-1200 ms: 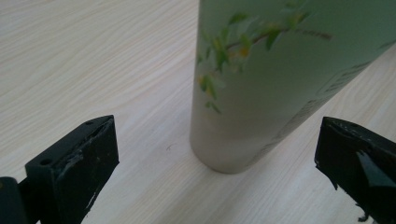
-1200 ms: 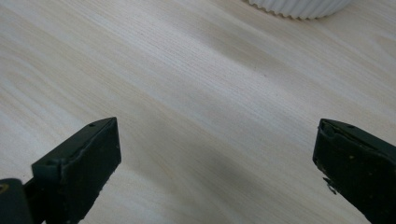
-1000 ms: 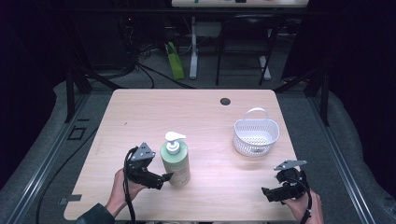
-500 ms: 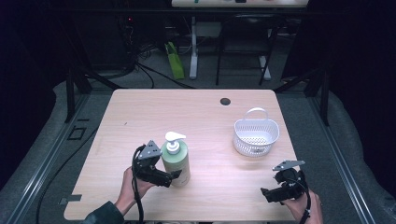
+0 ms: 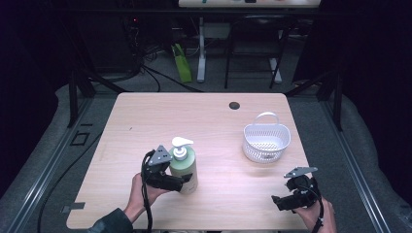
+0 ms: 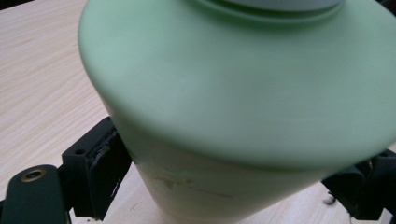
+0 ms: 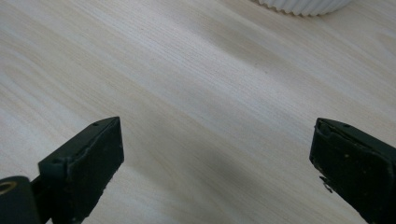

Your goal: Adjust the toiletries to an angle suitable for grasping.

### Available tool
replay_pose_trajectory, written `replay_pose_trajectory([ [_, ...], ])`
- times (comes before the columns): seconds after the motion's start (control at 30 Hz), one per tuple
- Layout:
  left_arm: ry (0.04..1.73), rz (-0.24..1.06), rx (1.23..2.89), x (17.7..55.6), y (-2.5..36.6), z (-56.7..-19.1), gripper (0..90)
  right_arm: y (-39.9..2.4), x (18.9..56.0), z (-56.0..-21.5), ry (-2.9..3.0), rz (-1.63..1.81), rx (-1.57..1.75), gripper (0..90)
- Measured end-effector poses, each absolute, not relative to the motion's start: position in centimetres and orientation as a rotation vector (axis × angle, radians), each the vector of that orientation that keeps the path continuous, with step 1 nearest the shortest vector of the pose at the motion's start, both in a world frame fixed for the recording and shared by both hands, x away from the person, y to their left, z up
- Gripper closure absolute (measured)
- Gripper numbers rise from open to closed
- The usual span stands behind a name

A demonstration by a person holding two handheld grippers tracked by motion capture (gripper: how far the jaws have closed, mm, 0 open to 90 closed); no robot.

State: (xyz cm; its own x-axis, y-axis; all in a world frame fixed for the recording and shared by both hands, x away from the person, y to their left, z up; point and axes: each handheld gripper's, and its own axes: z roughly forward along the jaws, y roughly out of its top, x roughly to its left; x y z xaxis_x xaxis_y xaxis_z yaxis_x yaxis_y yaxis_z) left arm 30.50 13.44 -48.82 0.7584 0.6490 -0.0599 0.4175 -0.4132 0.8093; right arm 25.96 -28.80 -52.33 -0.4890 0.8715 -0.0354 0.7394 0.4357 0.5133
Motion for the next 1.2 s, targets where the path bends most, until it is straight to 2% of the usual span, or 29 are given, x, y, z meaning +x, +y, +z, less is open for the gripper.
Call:
replay_pose_trajectory([
  [1.2, 0.821, 0.406, 2.017, 31.0, 9.3, -49.4, 12.5, -28.7, 26.0, -52.3, 2.395, 0.623, 1.374, 3.3],
])
